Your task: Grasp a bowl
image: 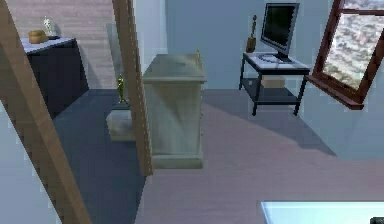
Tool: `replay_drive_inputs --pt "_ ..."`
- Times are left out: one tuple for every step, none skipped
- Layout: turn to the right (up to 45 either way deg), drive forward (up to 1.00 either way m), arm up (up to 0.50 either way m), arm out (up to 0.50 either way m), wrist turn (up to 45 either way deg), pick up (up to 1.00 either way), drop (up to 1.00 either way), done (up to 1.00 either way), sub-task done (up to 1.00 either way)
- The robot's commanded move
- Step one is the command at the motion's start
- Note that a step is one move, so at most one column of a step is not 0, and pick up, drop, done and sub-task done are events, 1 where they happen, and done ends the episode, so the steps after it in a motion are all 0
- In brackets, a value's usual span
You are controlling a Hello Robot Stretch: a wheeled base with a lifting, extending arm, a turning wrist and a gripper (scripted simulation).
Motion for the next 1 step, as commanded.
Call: replay_drive_inputs --pt "0.0 0.00 0.00 0.00 45.0 0.00 0.00 0.00 0.00"
